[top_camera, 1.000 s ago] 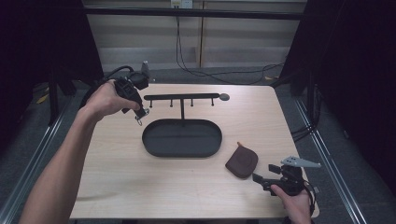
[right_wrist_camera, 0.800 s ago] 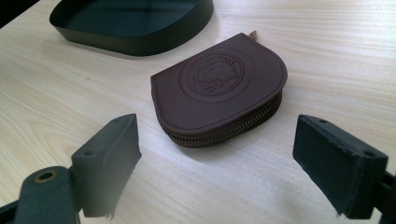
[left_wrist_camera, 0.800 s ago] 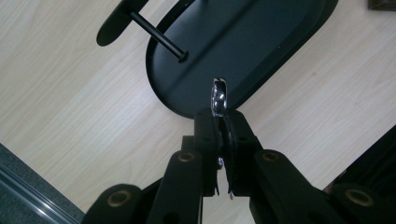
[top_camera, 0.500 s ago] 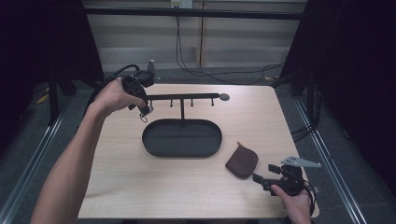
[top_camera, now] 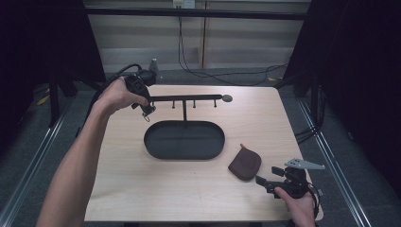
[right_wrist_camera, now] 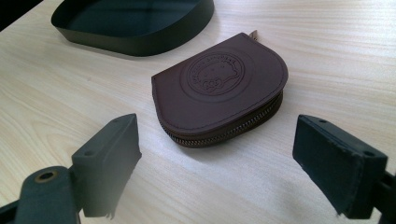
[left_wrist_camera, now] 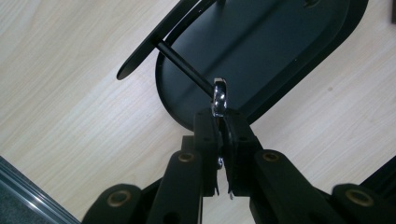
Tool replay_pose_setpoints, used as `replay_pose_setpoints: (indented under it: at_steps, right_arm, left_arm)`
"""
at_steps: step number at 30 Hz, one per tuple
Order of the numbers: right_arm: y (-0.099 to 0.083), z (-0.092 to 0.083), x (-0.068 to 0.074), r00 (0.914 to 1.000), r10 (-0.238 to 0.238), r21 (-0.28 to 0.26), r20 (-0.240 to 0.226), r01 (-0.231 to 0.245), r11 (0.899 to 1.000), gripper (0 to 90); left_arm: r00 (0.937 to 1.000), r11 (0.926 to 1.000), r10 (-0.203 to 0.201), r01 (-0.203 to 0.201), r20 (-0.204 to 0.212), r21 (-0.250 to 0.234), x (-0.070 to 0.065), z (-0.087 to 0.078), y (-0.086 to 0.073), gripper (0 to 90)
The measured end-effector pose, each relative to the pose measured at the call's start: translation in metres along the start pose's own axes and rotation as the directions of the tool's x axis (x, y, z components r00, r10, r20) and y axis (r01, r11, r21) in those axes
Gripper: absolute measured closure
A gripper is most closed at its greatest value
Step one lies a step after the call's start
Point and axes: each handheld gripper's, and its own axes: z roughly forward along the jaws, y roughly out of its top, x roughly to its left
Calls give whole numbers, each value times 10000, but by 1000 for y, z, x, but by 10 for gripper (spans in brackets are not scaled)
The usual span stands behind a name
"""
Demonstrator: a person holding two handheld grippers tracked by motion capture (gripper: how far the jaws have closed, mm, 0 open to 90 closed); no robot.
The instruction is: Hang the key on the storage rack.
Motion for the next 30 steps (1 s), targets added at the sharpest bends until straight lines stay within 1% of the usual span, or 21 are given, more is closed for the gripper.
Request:
replay_pose_setpoints:
  at_steps: [2, 3, 4, 5, 6, 11, 19, 23, 24, 26, 27, 30]
  right_arm:
    - [0, 0, 0, 10000, -5, 2, -4, 5, 10000, 147]
    - [0, 0, 0, 10000, -1, 13, -9, 1, 10000, 146]
    - [0, 0, 0, 10000, -3, 10, -13, 3, 10000, 147]
    - [0, 0, 0, 10000, -13, 6, -1, 13, 10000, 147]
    - [0, 0, 0, 10000, -7, 7, 0, 7, 10000, 147]
    - [0, 0, 0, 10000, -9, 33, 1, 9, 10000, 147]
    - [0, 0, 0, 10000, -19, 56, -30, 19, 10000, 148]
    - [0, 1, 0, 10000, -42, 58, -30, 42, 10000, 148]
    - [0, 1, 0, 10000, -47, 64, -29, 47, 10000, 148]
    - [0, 0, 1, 10000, -47, 58, -22, 48, 10000, 149]
    - [0, 0, 0, 10000, -53, 65, -39, 54, 10000, 149]
    - [0, 0, 1, 10000, -61, 58, -38, 62, 10000, 149]
  left_arm:
    - [10000, 10000, 16, -16, 13, 0, 1, 0, 1, 853]
    - [10000, 10000, -43, 43, -5, 2, 1, 0, 1, 853]
    - [10000, 10000, 17, -17, -68, 34, 1, 0, 2, 853]
    - [9999, 10000, -44, 44, -126, 2, 0, 0, 3, 853]
    - [9999, 10000, -4, 4, -117, 21, 1, 0, 3, 853]
    - [9998, 9998, -129, 131, -126, 115, 3, 2, 5, 849]
    - [9998, 9999, -104, 104, -169, 23, 5, 5, 3, 846]
    - [9994, 9997, -225, 226, -260, 18, 6, 8, 2, 833]
    - [9994, 9999, -159, 161, -301, 43, 7, 8, 2, 836]
    - [9989, 9995, -313, 313, -356, 1, 7, 8, 2, 841]
    - [9990, 9996, -262, 263, -353, 37, 8, 8, 3, 842]
    - [9988, 9996, -284, 284, -389, -1, 8, 9, 2, 845]
